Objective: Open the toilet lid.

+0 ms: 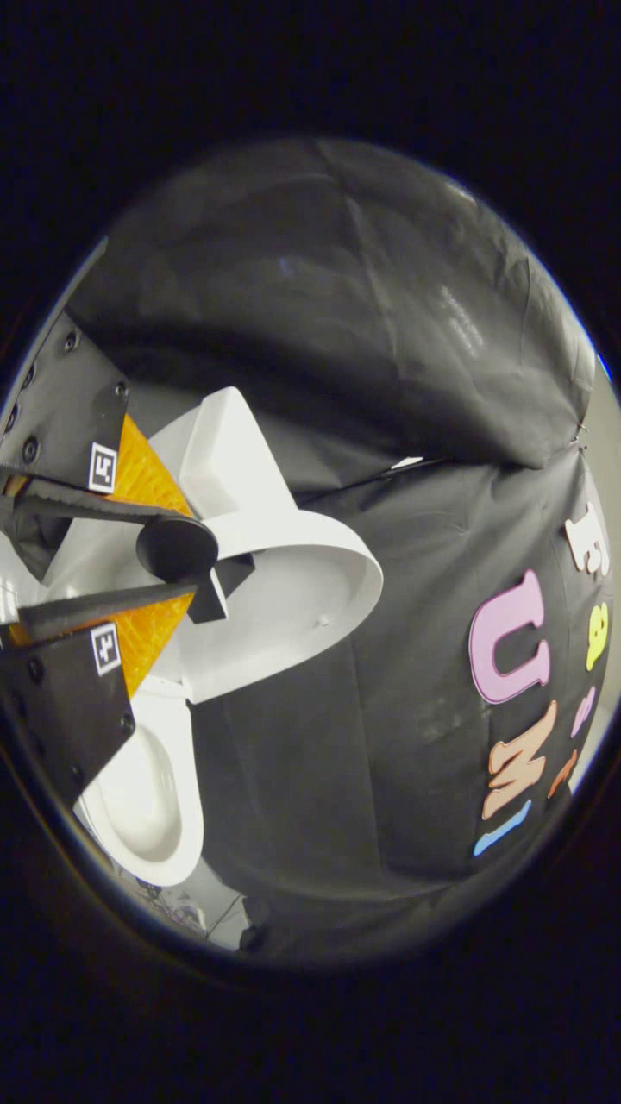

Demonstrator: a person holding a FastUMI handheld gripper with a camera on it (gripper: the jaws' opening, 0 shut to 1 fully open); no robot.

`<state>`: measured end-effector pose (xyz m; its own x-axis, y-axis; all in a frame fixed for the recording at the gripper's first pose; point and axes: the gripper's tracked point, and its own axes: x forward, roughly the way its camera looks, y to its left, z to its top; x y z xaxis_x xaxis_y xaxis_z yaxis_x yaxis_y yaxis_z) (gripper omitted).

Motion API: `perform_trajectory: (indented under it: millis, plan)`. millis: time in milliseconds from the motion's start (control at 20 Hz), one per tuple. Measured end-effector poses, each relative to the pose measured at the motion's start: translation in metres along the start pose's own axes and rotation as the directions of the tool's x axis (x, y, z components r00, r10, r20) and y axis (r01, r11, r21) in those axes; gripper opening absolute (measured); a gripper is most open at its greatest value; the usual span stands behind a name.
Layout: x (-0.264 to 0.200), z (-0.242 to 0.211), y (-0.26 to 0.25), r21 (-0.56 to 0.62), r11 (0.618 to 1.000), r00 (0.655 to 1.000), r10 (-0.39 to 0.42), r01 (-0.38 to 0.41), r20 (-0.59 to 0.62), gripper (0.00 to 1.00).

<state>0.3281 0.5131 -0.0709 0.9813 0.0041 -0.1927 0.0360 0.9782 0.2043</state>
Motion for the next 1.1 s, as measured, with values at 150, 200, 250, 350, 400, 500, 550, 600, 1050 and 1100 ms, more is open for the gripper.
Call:
perform_trajectory:
  millis: [150,200,250,350,400,500,550,600,1050,1100]
  plan:
    - [-0.004,0.009,-0.001,-0.018,1.0,1.0,0.001,0.0,0.026,0.67]
    - [-0.007,0.012,-0.005,-0.035,0.999,1.0,-0.009,0.01,0.028,0.75]
    - [-0.011,0.017,-0.01,-0.051,0.999,0.999,-0.016,0.018,0.03,0.83]
    - [-0.019,0.031,-0.006,-0.077,0.997,0.998,0.02,-0.016,0.052,0.99]
    - [-0.024,0.04,-0.004,-0.093,0.995,0.996,0.045,-0.038,0.073,0.99]
    - [-0.033,0.061,0.005,-0.113,0.988,0.987,0.12,-0.108,0.109,0.99]
    - [-0.04,0.072,0.007,-0.115,0.985,0.98,0.145,-0.131,0.133,0.99]
    - [-0.046,0.087,0.003,-0.114,0.985,0.976,0.15,-0.133,0.158,0.99]
    - [-0.092,0.196,-0.098,-0.119,0.993,0.931,0.02,0.026,0.365,0.98]
    - [-0.1,0.207,-0.107,-0.12,0.992,0.921,0.022,0.027,0.39,0.98]
